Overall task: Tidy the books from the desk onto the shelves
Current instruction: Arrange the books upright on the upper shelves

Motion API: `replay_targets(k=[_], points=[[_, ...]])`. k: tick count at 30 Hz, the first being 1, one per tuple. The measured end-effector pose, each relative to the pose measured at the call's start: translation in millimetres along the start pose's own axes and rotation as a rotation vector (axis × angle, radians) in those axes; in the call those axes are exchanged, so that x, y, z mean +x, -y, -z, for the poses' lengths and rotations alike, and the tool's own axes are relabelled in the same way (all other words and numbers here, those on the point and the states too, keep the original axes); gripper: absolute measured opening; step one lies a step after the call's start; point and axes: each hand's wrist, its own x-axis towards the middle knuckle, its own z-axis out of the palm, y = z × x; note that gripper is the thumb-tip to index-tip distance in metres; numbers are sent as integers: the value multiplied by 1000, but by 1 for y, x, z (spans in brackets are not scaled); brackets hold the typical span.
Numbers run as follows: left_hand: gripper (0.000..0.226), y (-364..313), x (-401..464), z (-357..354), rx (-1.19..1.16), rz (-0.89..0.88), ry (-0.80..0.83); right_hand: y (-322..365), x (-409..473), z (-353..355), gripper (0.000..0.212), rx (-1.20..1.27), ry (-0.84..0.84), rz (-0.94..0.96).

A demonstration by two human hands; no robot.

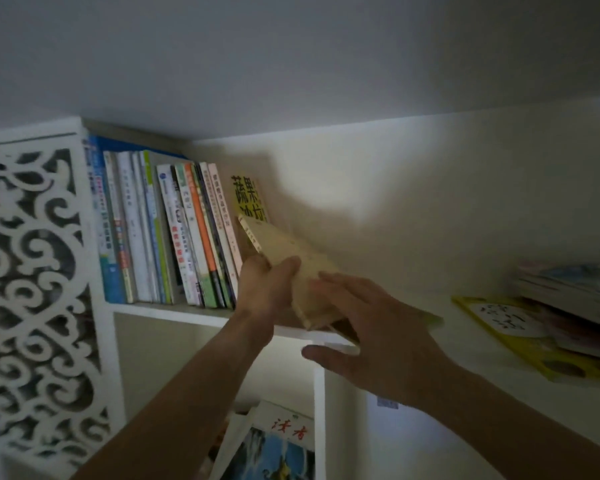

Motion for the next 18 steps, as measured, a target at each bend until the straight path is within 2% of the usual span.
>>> replay_targets(k=[2,4,6,9,11,13,14,15,18], points=[[58,-4,6,8,248,-235,-83,-6,13,-7,84,77,109,-169],[40,-7,17,10,519,-441,-172,-10,31,-13,81,171,180,-216],[27,-10,26,8,580,-546,-208,-9,47,-18,75,173,284,-222],[49,9,44,10,663,-652,-285,-10,54,-21,65,141,406,-301],[55,29,48,7,848,-770,-367,-14,53,-14,62,47,482,-291],[67,36,46,1,1056,-909,-412,-18,48,-3,75,44,556,-316],[76,30,44,1,1166,-924,-383,-19,45,3,86,51,579,-345],[79,25,46,4,1291,-924,-339,-19,41,9,86,36,605,-365],[71,20,61,17,1661,-782,-194,-17,22,22,60,-100,623,-351]])
